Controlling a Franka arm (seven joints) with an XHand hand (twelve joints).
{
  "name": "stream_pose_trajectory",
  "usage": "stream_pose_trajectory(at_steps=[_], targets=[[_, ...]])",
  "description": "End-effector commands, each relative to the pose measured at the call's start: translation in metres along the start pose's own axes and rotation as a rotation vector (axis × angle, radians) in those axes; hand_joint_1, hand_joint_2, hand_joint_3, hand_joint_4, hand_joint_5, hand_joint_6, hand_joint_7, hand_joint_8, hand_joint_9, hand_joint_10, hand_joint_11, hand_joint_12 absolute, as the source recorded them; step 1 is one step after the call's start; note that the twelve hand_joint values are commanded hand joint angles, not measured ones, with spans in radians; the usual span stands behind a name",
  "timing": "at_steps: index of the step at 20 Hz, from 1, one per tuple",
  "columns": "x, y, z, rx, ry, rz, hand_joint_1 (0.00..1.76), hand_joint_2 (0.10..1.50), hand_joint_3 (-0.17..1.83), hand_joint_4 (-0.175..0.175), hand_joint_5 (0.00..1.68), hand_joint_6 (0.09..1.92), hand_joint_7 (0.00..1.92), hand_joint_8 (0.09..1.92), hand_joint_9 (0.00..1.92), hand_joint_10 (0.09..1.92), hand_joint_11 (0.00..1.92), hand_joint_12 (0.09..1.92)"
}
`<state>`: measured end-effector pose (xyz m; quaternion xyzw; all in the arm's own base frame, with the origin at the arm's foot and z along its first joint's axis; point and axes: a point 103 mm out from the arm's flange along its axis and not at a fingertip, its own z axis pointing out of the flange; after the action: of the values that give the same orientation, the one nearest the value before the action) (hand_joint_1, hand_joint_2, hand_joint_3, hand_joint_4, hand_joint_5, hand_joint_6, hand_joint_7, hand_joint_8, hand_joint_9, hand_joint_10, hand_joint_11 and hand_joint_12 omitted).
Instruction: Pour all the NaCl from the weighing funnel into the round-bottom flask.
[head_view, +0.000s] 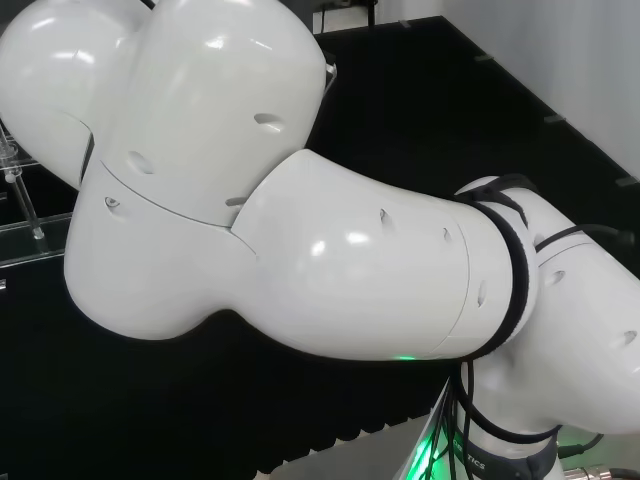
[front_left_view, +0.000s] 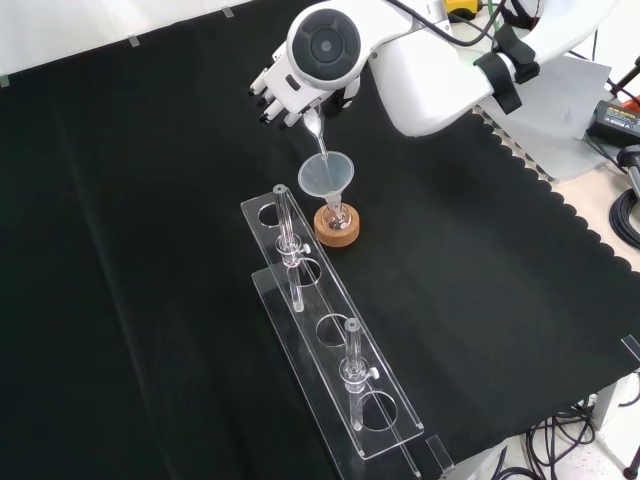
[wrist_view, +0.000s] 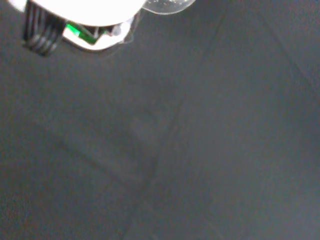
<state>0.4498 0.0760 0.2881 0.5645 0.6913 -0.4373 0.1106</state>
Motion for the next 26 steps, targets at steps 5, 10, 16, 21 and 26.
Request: stream_pose_trajectory(at_steps=[5, 10, 16, 21, 26], targets=[[-0.0016, -0.0003, 0.0007, -0.005, -0.025, 0.002, 1.13, 0.65, 0.66, 0.175, 1.29, 0.65, 0.53, 0.65, 0.89, 0.41, 0.64, 1.16], [-0.0038, -0.0009, 0.0005, -0.011, -0.047, -0.003, 1.13, 0.65, 0.66, 0.175, 1.29, 0.65, 0.53, 0.65, 0.89, 0.41, 0.64, 1.16], [-0.0057, -0.0014, 0.0002, -0.017, -0.069, -0.002, 1.13, 0.65, 0.66, 0.175, 1.29, 0.64, 0.53, 0.65, 0.89, 0.41, 0.64, 1.16], [-0.0039, -0.0011, -0.0035, 0.001, -0.093, 0.006, 1.13, 0.65, 0.66, 0.175, 1.29, 0.64, 0.53, 0.65, 0.89, 0.41, 0.64, 1.16], [-0.0036, -0.0008, -0.0055, 0.003, -0.108, 0.008, 1.13, 0.65, 0.66, 0.175, 1.29, 0.64, 0.53, 0.65, 0.89, 0.41, 0.64, 1.16]])
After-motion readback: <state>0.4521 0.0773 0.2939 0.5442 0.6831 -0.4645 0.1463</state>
